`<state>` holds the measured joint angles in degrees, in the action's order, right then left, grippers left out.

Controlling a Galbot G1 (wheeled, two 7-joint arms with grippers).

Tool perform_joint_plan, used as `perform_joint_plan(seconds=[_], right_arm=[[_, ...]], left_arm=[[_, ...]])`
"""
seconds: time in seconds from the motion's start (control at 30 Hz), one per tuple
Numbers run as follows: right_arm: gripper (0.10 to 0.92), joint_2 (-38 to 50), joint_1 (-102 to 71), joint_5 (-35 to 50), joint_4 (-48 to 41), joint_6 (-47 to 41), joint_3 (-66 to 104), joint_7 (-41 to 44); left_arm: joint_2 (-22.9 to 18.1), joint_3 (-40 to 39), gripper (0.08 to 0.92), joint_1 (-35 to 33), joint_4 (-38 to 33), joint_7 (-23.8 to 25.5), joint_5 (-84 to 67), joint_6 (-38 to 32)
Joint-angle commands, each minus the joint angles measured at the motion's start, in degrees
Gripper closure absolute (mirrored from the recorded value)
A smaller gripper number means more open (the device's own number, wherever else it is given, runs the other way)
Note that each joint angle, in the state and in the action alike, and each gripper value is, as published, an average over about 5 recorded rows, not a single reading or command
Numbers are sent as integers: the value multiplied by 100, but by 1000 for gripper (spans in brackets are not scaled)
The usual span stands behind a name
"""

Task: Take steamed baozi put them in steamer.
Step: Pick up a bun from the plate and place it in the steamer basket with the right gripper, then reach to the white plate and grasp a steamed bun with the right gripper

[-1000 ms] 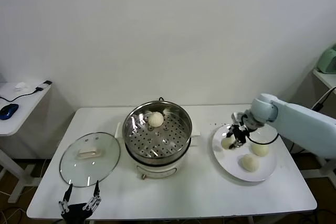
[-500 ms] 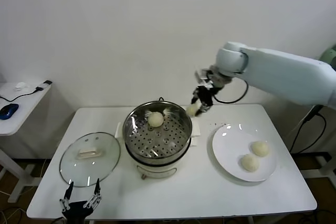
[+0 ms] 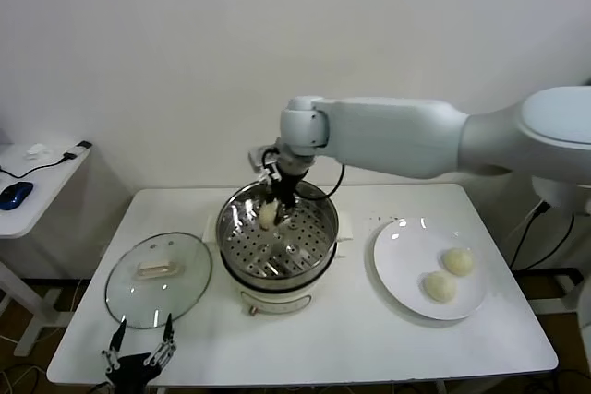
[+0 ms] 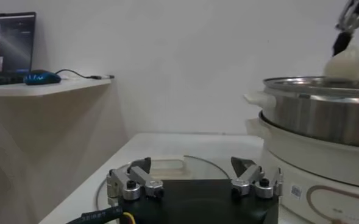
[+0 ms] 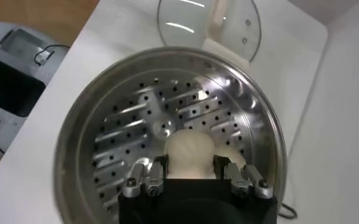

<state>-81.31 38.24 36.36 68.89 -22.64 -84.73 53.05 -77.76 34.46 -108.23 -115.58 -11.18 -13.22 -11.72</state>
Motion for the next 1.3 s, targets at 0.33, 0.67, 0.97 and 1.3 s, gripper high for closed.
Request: perform_joint_plan(seconds=[0.33,0.67,0.97,1.3], right_arm=[[434,-752,-524,-53,-494,-117,-93,-303],[213,-475,-571,-136,-312,-85,67,-359],[202,1820,189,-876,1413,276,554,155],[203,4791,-37,-1722,1609,1153,1363,1774]], left_arm=[[-6,0,177,-11,10,-3,1,-9],[-13,53,177,-12,5,-16,-25,-20],[-45,44,177,-8,18,-20,-5,-12],[-22,-12,177,7,6,-11,33,14]])
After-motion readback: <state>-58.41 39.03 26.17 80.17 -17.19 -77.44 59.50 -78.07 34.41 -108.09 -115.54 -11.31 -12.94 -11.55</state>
